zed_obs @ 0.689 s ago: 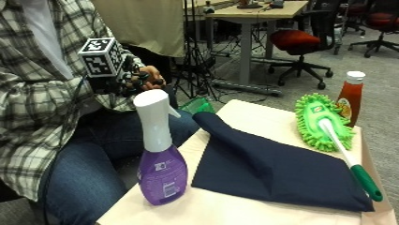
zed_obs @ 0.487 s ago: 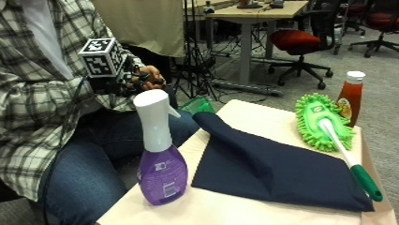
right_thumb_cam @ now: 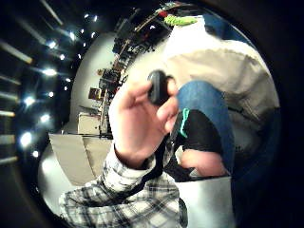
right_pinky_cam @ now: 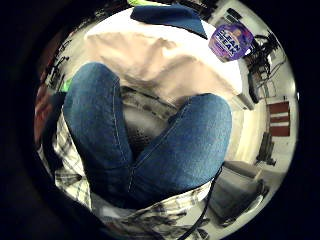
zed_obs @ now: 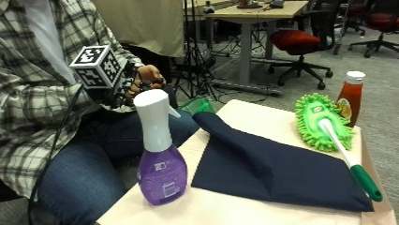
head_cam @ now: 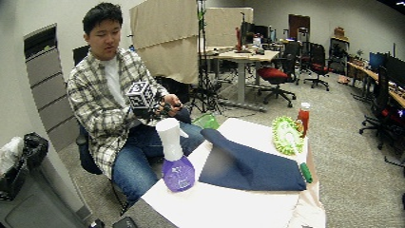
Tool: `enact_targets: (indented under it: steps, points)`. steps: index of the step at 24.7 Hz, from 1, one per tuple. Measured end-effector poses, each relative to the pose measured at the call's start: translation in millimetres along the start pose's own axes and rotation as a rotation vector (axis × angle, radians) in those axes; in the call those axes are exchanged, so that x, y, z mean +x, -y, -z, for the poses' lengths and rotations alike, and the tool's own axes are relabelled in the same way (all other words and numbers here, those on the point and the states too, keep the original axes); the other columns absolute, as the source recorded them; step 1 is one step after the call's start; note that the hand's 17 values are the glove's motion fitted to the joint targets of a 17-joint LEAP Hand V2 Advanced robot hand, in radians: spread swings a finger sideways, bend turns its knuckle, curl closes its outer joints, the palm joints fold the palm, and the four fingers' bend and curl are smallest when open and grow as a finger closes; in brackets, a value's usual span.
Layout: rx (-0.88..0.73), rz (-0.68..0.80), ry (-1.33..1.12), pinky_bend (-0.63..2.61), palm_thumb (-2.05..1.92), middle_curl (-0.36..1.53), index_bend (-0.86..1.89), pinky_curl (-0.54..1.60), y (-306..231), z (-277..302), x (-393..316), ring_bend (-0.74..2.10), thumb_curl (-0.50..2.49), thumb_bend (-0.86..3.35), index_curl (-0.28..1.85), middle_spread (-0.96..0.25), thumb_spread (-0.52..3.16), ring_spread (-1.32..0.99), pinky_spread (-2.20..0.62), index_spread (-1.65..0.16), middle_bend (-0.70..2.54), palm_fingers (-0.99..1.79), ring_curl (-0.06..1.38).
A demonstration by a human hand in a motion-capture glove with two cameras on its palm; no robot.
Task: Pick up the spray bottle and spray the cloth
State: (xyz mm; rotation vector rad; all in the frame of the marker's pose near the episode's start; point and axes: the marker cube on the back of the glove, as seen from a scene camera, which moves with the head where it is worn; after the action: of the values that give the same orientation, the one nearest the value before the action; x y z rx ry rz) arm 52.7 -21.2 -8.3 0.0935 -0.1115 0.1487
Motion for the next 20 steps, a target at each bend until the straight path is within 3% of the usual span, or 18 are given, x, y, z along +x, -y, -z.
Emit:
enact_targets:
  steps: [7, 15, 20]
  points:
    - [0.198, -0.215, 0.133, 0.32, 0.53, 0.19, 0.14, 0.20, 46, 34, 78, 0.39, 0.31, 0.26, 0.21, 0.09, 1.07, 0.16, 0.21, -0.20, 0.33, 0.22, 0.17]
    - [0.342, -0.416, 0.233, 0.32, 0.59, 0.23, 0.14, 0.24, 87, 70, 151, 0.44, 0.36, 0.23, 0.23, 0.09, 1.10, 0.14, 0.21, -0.19, 0.32, 0.23, 0.22]
    - [0.403, -0.461, 0.287, 0.32, 0.63, 0.25, 0.13, 0.26, 109, 95, 181, 0.44, 0.39, 0.21, 0.23, 0.09, 1.11, 0.13, 0.21, -0.19, 0.32, 0.22, 0.23]
